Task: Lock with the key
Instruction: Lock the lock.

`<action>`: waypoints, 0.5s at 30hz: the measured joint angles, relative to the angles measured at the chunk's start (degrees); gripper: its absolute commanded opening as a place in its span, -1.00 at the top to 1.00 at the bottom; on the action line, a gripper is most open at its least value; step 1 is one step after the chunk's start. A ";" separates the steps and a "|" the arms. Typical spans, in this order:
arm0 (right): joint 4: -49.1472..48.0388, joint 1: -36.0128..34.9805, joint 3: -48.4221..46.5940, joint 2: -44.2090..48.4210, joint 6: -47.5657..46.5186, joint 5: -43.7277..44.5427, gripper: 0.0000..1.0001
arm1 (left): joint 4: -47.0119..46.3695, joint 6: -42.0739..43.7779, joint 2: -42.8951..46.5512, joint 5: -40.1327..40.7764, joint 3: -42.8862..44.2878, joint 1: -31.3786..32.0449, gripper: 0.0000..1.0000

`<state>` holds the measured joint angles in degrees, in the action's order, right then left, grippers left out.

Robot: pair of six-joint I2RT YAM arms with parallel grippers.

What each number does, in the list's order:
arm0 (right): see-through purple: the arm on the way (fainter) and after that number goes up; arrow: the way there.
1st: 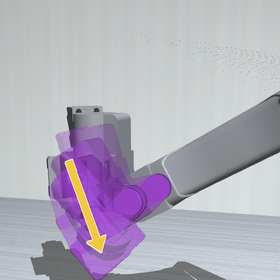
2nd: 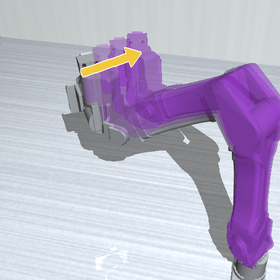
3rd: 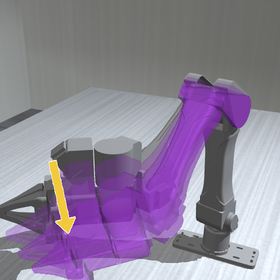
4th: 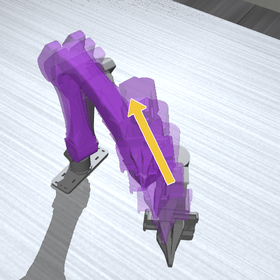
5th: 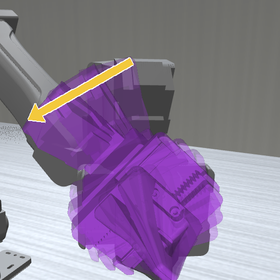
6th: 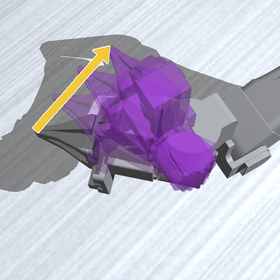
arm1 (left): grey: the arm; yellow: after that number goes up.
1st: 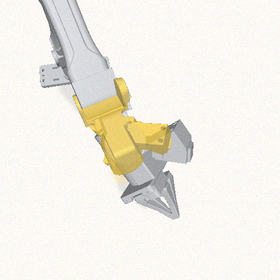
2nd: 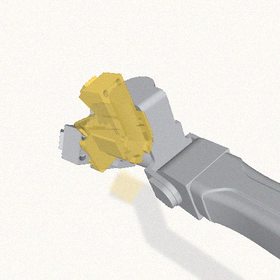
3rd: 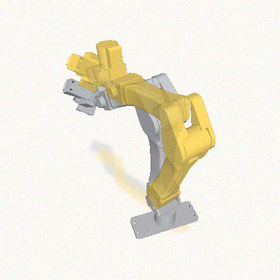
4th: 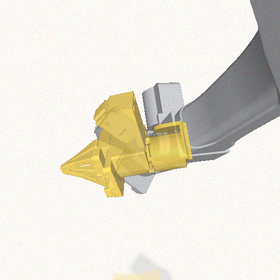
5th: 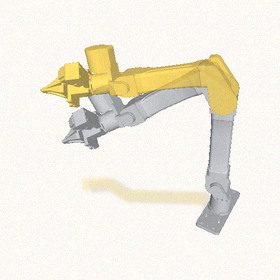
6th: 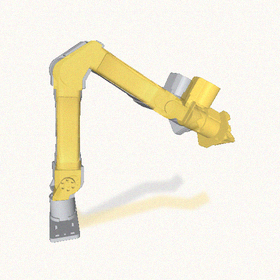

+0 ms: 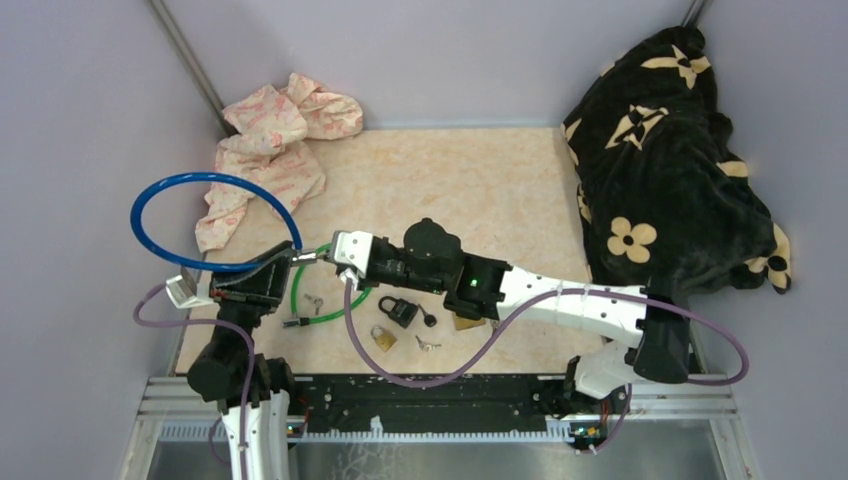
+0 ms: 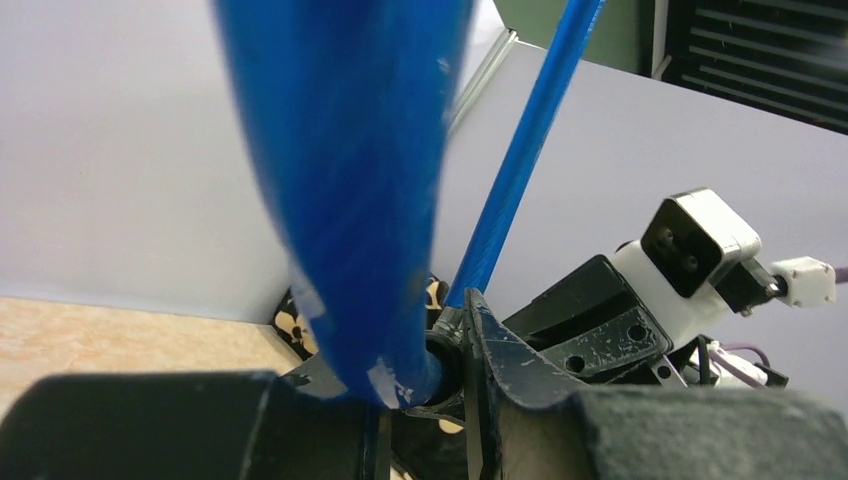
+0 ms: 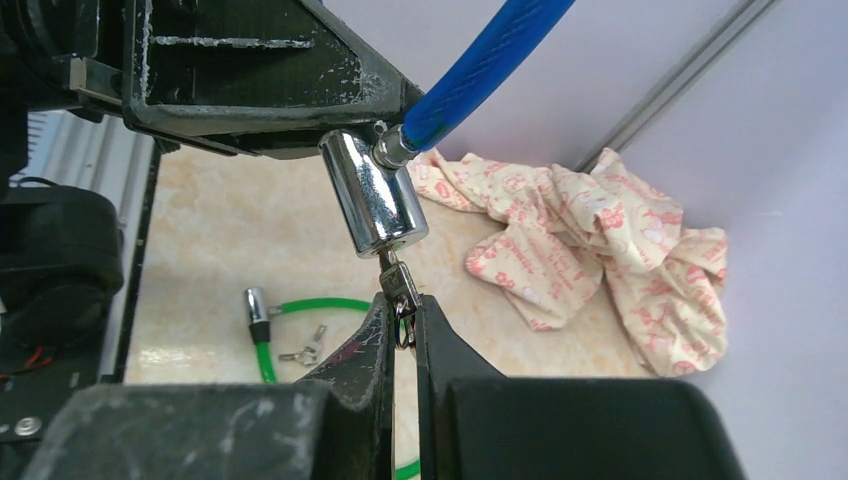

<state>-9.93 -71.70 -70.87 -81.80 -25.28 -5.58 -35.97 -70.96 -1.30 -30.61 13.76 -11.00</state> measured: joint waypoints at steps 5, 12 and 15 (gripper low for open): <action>-0.76 -0.35 0.00 -0.33 -3.48 1.25 0.58 | 0.28 0.20 0.00 0.35 0.00 0.00 1.00; 5.51 0.00 -0.22 0.37 -4.59 -0.61 -0.97 | 0.87 1.57 -0.02 -1.16 -0.55 0.00 1.00; 10.67 1.42 -1.70 0.83 -3.21 -3.61 -0.92 | 0.61 2.08 -0.02 -1.95 -0.57 0.00 1.00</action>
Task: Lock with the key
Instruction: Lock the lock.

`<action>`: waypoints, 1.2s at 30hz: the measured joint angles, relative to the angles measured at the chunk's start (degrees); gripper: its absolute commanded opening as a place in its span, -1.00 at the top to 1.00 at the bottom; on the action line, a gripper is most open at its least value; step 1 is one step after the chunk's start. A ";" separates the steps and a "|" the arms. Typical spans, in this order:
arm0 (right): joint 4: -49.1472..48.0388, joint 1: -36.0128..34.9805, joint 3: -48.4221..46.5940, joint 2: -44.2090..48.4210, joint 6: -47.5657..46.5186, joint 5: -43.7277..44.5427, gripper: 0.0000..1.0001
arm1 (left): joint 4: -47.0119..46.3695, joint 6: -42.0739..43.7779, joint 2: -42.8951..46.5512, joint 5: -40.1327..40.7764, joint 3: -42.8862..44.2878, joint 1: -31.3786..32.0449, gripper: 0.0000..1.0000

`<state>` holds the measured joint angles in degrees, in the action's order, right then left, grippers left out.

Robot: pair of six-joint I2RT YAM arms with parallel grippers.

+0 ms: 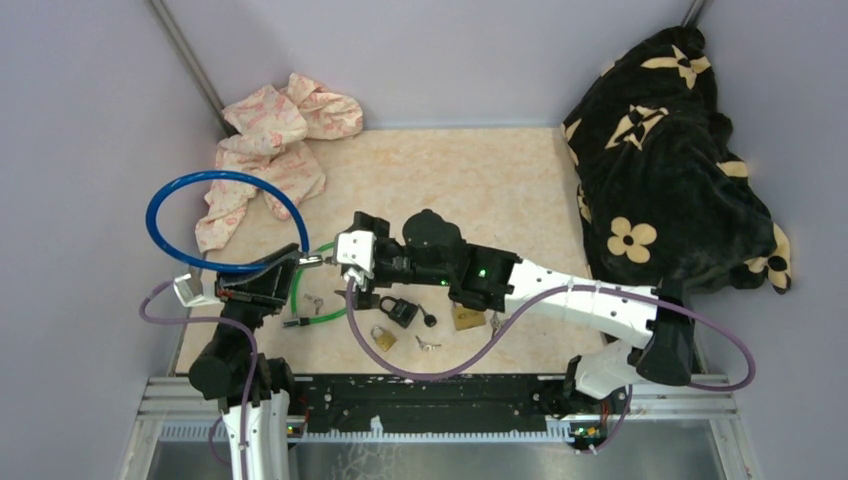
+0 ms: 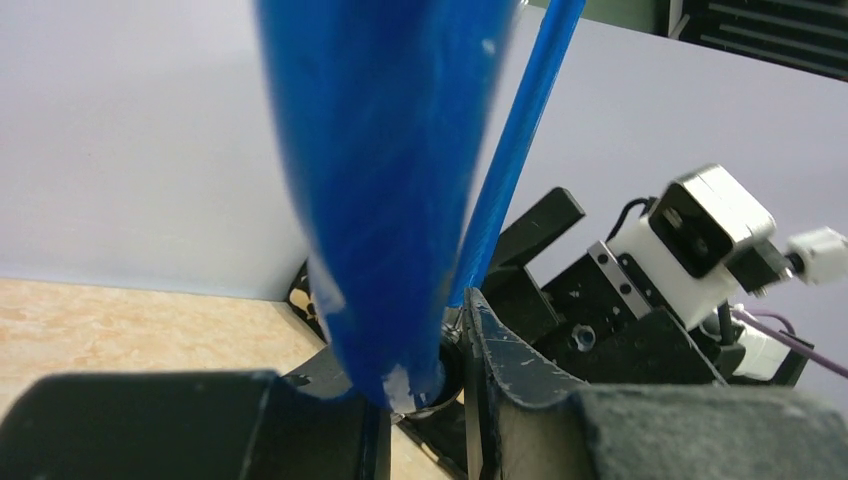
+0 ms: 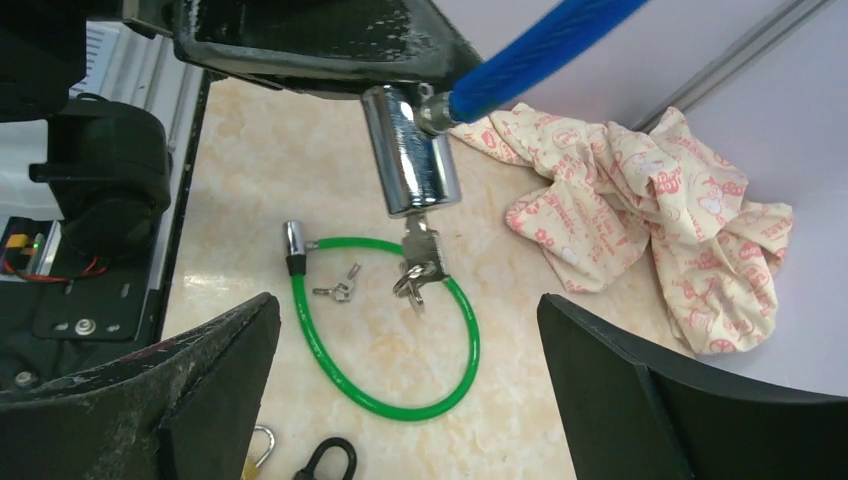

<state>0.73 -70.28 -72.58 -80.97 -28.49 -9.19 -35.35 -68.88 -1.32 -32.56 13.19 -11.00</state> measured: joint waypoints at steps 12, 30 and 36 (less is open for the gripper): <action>11.61 2.29 -16.24 -4.28 4.09 -8.52 -0.01 | -0.68 0.57 0.00 -1.27 0.00 0.00 1.00; 18.29 2.54 -18.25 -9.11 5.57 -8.50 1.00 | -0.83 0.59 0.00 -1.95 0.00 0.00 1.00; 17.16 2.69 -16.81 -8.66 5.64 -7.37 1.00 | -0.81 1.16 0.00 -2.25 0.00 0.00 1.00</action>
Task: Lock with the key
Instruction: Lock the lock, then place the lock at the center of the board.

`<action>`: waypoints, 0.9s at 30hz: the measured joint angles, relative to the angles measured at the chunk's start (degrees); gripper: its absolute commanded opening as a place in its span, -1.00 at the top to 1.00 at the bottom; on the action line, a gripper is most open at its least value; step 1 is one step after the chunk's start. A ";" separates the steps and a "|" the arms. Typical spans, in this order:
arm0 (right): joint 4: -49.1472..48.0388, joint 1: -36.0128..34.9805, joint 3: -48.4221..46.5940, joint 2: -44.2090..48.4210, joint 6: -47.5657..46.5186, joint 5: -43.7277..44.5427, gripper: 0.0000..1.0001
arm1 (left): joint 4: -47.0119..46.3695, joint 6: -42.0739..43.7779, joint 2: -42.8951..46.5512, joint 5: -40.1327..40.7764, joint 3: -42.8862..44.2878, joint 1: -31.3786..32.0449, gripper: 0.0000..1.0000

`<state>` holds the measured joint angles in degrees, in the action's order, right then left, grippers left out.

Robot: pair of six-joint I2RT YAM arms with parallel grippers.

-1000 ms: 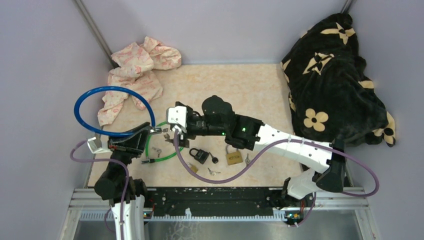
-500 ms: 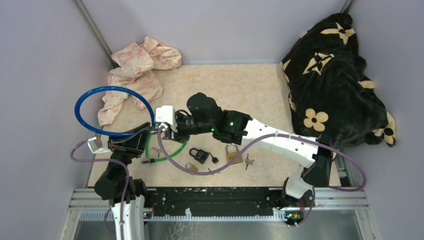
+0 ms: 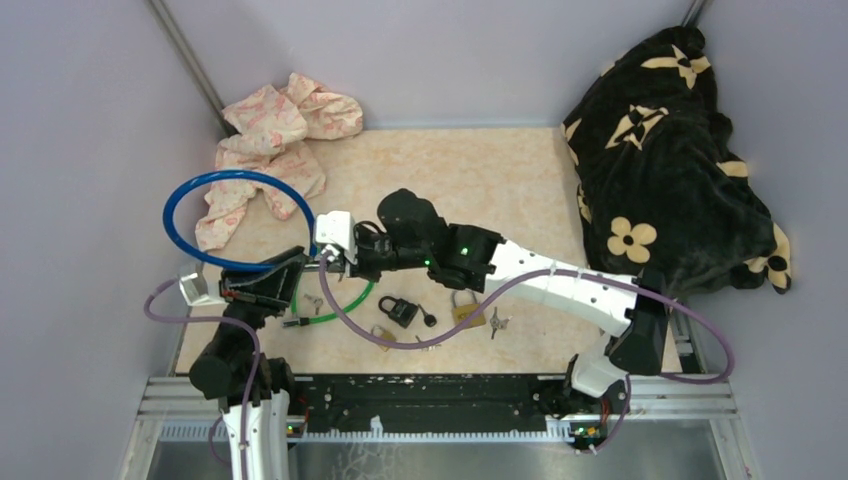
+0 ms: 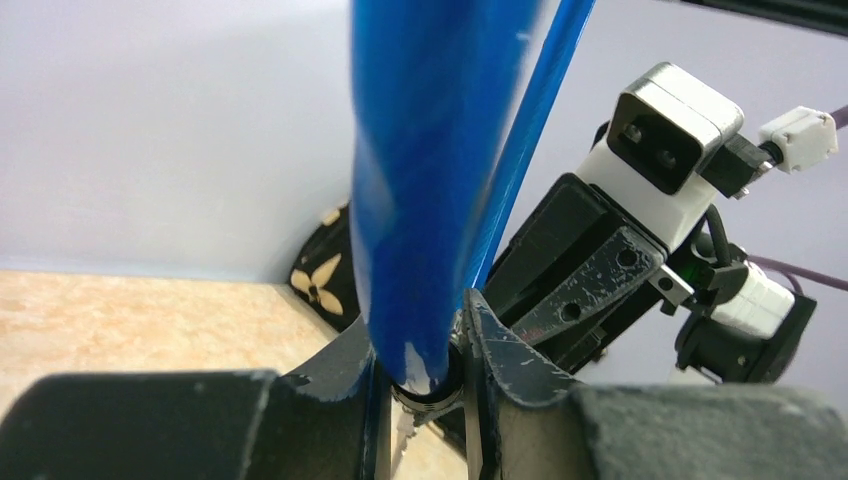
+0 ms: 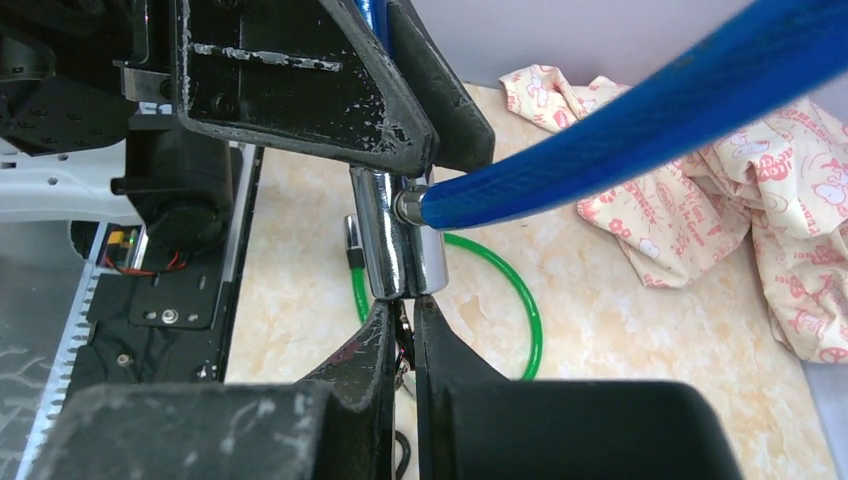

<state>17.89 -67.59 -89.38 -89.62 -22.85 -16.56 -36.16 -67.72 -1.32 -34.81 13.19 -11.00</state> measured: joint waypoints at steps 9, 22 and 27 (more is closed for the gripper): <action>-5.75 14.80 25.73 14.80 6.27 6.14 1.00 | 0.52 0.55 -0.22 0.37 -0.76 0.24 1.00; -6.91 17.14 31.65 19.61 13.57 13.20 1.00 | 33.79 0.26 -9.81 10.27 -0.35 0.24 1.00; -9.84 17.20 33.73 19.58 15.65 13.97 1.00 | 41.18 3.85 -27.17 6.82 0.46 0.72 1.00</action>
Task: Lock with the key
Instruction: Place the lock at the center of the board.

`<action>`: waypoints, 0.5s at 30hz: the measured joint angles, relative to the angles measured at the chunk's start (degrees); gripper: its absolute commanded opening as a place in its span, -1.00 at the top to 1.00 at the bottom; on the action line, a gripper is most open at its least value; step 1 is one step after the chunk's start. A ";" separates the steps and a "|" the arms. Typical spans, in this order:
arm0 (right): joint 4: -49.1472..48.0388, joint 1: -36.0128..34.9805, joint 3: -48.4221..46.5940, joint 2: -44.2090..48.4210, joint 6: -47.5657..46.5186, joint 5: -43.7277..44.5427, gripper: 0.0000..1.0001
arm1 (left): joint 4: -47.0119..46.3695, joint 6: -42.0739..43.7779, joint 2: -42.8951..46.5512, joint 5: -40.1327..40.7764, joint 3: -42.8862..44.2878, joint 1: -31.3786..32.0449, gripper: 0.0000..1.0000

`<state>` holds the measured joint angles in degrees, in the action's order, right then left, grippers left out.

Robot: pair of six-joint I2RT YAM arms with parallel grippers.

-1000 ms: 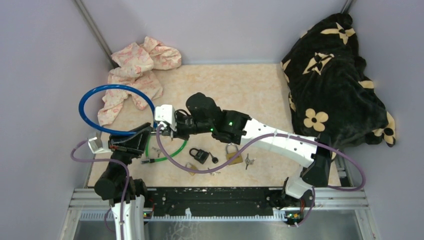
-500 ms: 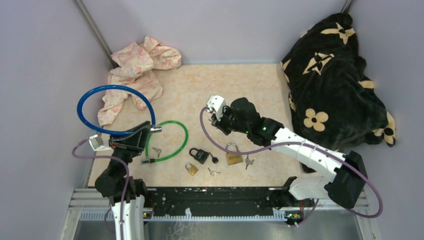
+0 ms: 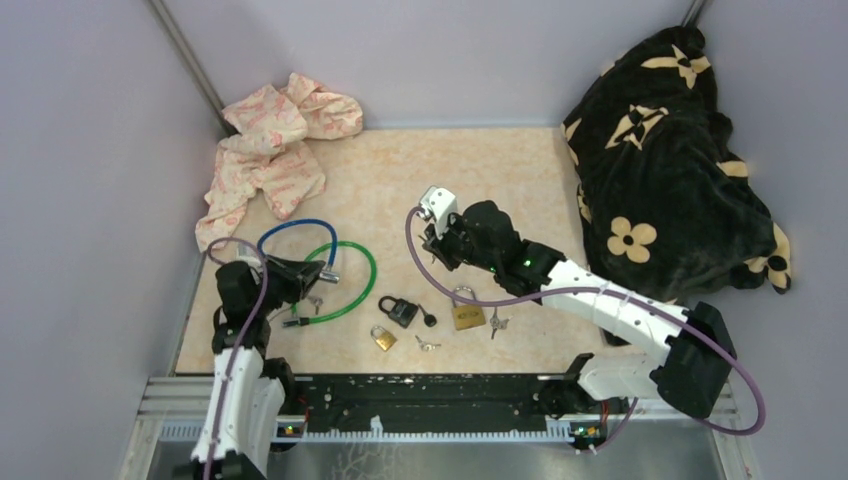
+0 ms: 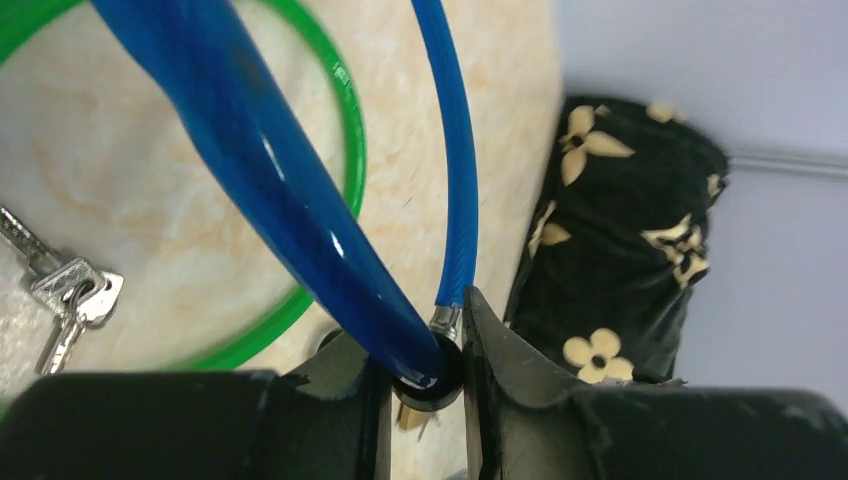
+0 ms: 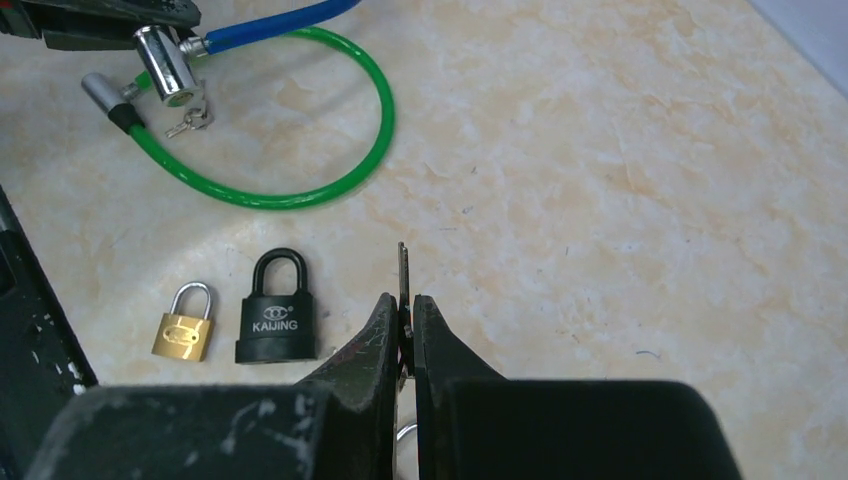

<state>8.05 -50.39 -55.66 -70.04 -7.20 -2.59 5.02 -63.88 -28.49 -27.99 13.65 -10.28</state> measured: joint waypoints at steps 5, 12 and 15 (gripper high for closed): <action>-2.91 1.62 4.72 -0.50 2.67 -0.55 1.00 | 1.86 8.59 -18.82 -0.90 9.16 6.43 1.00; -5.66 7.69 8.52 -3.26 7.96 -1.86 1.00 | -2.69 18.80 -43.56 0.87 25.83 26.84 1.00; -5.95 9.25 8.52 -3.41 9.62 -1.57 1.00 | -8.31 20.22 -54.51 0.44 30.82 34.88 0.22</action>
<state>2.11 -41.15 -47.13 -73.45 2.42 -4.16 -3.29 -43.66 -83.00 -27.55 44.47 24.60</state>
